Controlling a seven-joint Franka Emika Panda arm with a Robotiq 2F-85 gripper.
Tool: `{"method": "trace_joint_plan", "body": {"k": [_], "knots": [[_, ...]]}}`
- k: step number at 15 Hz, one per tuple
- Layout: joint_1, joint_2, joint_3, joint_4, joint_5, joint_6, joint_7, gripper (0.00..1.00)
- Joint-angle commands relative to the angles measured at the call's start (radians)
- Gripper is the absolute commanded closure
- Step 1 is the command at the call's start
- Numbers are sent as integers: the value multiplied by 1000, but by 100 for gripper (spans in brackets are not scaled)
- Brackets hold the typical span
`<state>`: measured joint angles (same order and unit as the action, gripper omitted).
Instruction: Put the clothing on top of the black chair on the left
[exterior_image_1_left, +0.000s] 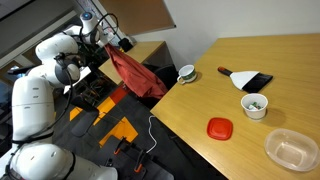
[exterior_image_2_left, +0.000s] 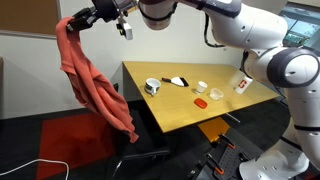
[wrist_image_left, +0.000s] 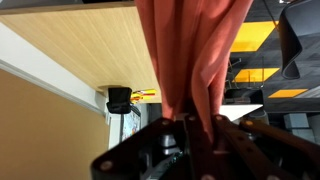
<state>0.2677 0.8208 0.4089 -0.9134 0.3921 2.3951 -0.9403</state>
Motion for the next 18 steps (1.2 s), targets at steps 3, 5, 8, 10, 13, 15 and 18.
{"method": "trace_joint_plan", "body": {"k": [3, 5, 8, 10, 13, 15, 18], "knots": [[41, 149, 7, 166, -12, -51, -17, 99], [50, 187, 0, 192, -17, -59, -10, 99], [59, 236, -11, 223, -32, -70, 1, 99], [60, 268, -18, 242, -44, -75, 9, 99], [63, 307, -32, 260, -58, -79, 27, 99], [68, 329, -48, 265, -69, -87, 40, 99], [89, 355, -95, 268, -110, -107, 70, 99]]}}
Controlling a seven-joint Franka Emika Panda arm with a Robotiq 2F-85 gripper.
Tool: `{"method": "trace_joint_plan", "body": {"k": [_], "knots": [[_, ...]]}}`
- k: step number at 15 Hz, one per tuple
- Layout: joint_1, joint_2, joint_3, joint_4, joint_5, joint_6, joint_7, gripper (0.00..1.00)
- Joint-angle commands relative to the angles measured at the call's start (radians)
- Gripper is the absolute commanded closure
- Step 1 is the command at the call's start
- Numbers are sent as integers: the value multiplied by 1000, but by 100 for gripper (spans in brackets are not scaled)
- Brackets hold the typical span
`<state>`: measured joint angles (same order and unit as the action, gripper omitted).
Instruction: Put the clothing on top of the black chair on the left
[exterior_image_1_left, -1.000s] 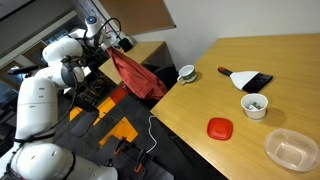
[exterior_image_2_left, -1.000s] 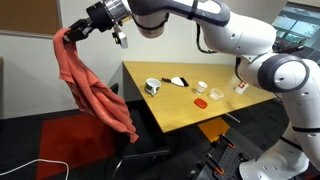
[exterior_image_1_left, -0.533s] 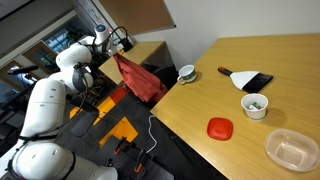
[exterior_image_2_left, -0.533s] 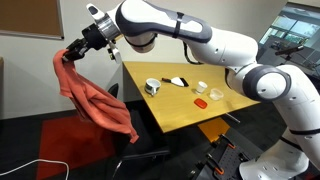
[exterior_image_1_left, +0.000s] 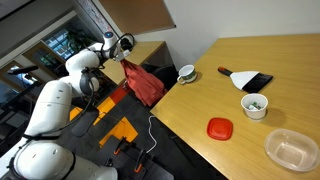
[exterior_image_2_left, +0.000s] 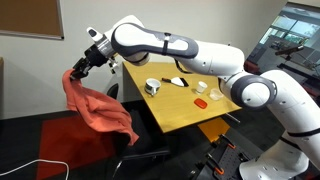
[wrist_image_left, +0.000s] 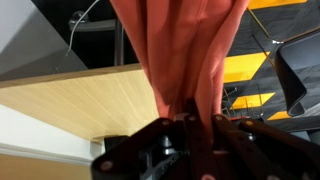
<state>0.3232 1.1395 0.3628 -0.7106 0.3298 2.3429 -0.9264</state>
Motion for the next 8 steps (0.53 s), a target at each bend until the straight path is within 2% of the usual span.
{"method": "trace_joint_plan", "body": {"k": [1, 6, 7, 8], "knots": [[42, 44, -67, 68, -66, -65, 74, 99], [91, 78, -154, 80, -158, -163, 144, 99], [99, 83, -164, 85, -170, -190, 153, 77], [105, 88, -171, 92, -178, -211, 156, 69]]}}
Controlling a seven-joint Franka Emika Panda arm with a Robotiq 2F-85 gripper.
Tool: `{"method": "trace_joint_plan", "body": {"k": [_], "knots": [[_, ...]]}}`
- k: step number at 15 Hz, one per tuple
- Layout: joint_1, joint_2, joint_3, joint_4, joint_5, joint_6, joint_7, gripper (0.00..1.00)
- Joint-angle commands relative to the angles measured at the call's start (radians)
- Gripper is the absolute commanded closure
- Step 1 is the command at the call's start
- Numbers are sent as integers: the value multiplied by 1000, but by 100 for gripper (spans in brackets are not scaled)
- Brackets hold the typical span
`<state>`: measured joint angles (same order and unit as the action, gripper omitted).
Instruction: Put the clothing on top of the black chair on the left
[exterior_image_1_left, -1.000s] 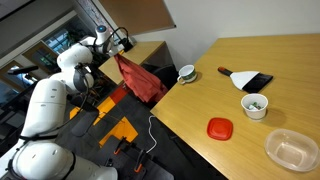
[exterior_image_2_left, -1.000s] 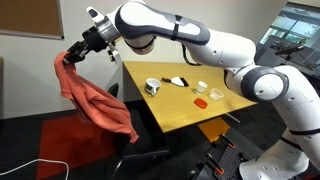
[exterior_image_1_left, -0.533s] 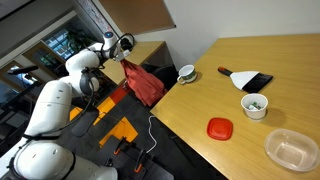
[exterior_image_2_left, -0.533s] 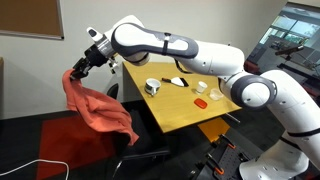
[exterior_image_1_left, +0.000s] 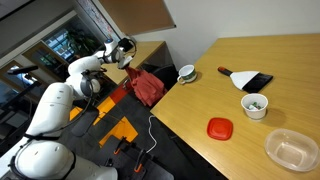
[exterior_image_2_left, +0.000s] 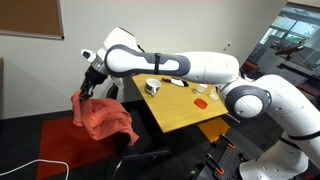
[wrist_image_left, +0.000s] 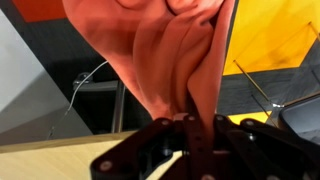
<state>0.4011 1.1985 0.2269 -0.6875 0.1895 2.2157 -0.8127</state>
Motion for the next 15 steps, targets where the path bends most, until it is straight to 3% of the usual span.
{"method": "trace_joint_plan", "body": {"k": [1, 9, 10, 15], "knots": [[32, 32, -40, 75, -44, -100, 47, 64], [27, -13, -62, 113, -43, -182, 61, 4], [22, -31, -54, 113, -36, -193, 56, 0], [-3, -126, -46, 103, -22, -286, 53, 0]]}}
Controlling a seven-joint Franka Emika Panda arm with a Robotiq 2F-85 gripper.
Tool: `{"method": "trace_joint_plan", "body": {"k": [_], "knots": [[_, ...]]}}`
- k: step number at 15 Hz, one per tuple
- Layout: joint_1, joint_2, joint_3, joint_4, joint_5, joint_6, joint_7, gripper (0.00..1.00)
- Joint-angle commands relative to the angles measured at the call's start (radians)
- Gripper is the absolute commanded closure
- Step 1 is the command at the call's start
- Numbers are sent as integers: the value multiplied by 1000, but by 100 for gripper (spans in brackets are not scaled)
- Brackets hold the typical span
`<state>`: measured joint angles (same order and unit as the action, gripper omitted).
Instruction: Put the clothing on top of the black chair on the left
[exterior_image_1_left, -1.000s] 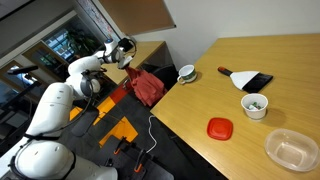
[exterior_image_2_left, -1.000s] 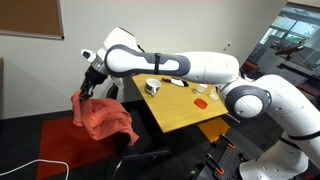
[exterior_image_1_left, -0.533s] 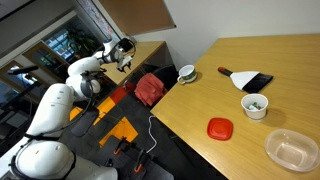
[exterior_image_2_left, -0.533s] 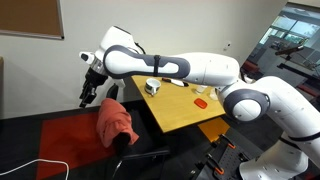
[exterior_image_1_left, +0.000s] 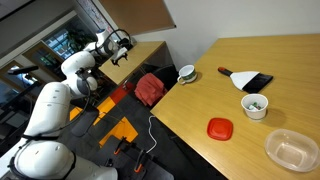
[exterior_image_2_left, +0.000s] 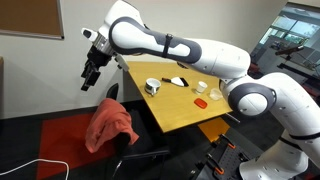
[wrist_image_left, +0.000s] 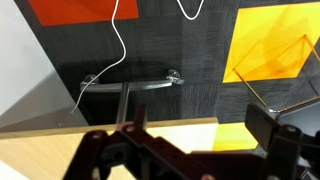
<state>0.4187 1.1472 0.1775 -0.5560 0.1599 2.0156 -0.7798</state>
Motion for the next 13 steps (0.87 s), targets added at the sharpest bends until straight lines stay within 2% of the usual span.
{"method": "trace_joint_plan", "body": {"k": [1, 7, 10, 13], "knots": [[-24, -93, -5, -34, 3, -115, 29, 0], [-77, -174, -2, -76, 17, -327, 95, 0], [-91, -190, -14, -90, 7, -348, 155, 0], [-98, -207, -28, -119, -4, -316, 219, 0]]}}
